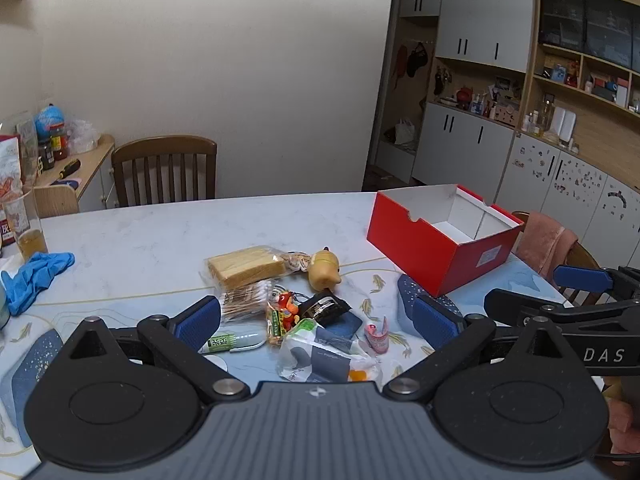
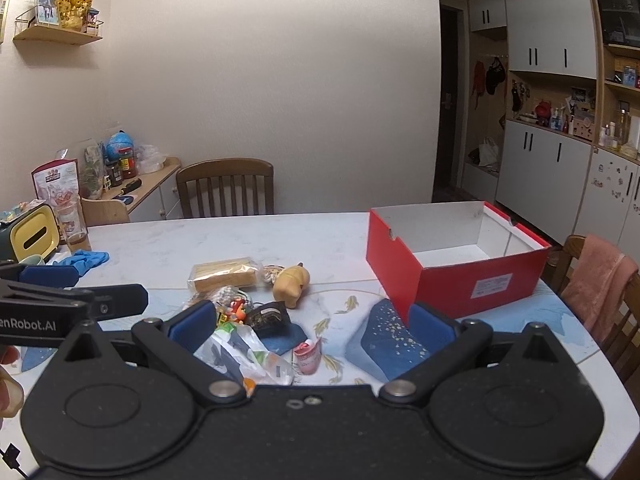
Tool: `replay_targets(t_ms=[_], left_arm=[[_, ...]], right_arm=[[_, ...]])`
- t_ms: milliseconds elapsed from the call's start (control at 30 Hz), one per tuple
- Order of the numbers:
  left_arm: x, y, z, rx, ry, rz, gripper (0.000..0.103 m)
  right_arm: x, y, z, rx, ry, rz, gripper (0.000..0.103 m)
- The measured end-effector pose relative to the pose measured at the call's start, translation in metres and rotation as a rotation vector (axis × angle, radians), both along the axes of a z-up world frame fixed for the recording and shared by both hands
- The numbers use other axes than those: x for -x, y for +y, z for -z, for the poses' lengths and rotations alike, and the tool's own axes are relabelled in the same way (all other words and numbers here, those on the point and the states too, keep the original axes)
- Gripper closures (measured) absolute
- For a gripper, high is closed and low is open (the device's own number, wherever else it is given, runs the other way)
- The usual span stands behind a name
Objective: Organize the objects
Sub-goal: 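Grasp the white-green wipe pack with the right tool while the left grasps the silver tin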
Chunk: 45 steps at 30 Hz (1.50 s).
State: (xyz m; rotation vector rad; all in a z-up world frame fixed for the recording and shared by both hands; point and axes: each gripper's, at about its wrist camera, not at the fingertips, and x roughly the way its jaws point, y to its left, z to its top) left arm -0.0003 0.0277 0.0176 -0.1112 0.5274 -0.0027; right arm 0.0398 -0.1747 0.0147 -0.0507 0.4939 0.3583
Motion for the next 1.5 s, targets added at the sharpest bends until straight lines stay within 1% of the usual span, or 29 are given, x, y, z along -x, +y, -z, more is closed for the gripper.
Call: replay_targets(t_ms=[167,267,433,567,667,733,900,1033,1167,1267,1333,1367,1433,1500], left_arm=[[-0.006,0.008,0.005,-0.012,0.001,-0.016,0.000],[-0.011,0.013,0.012,-0.024,0.008,-0.028,0.001],[-0.021,0.024,0.034,-0.038,0.031,-0.044,0.001],[-0.032,0.034,0.055,-0.052,0.059,-0.054,0.000],[-0.043,0.041,0.074,-0.077,0.100,-0.064,0.001],[-0.050,0.047,0.088,-0.079,0.139,-0.070,0.001],[-0.071,0.060,0.116,-0.109,0.220,-0.090,0.001],[-0.082,0.071,0.131,-0.123,0.244,-0.107,0.001],[-0.090,0.075,0.142,-0.124,0.266,-0.103,0.001],[-0.094,0.076,0.149,-0.130,0.277,-0.100,0.001],[-0.095,0.076,0.151,-0.129,0.278,-0.091,0.002],[-0.095,0.077,0.152,-0.126,0.279,-0.086,0.003],[-0.097,0.076,0.154,-0.121,0.285,-0.075,0.010],[-0.097,0.076,0.155,-0.120,0.288,-0.069,0.015]], right_arm=[[-0.010,0.009,0.004,0.005,0.001,-0.037,0.001],[-0.017,0.014,0.009,0.007,0.010,-0.058,0.001],[-0.029,0.024,0.019,0.019,0.011,-0.084,0.001],[-0.042,0.036,0.035,0.044,0.035,-0.106,0.001],[-0.053,0.046,0.051,0.073,0.075,-0.134,0.002],[-0.060,0.053,0.063,0.093,0.106,-0.151,0.002],[-0.074,0.071,0.087,0.153,0.164,-0.206,0.007],[-0.087,0.084,0.102,0.181,0.204,-0.244,0.014],[-0.096,0.097,0.113,0.230,0.214,-0.278,0.020],[-0.103,0.102,0.121,0.253,0.239,-0.286,0.026],[-0.107,0.104,0.124,0.259,0.255,-0.290,0.034],[-0.108,0.105,0.125,0.260,0.261,-0.293,0.036],[-0.109,0.108,0.127,0.261,0.272,-0.304,0.042],[-0.109,0.109,0.127,0.262,0.273,-0.306,0.044]])
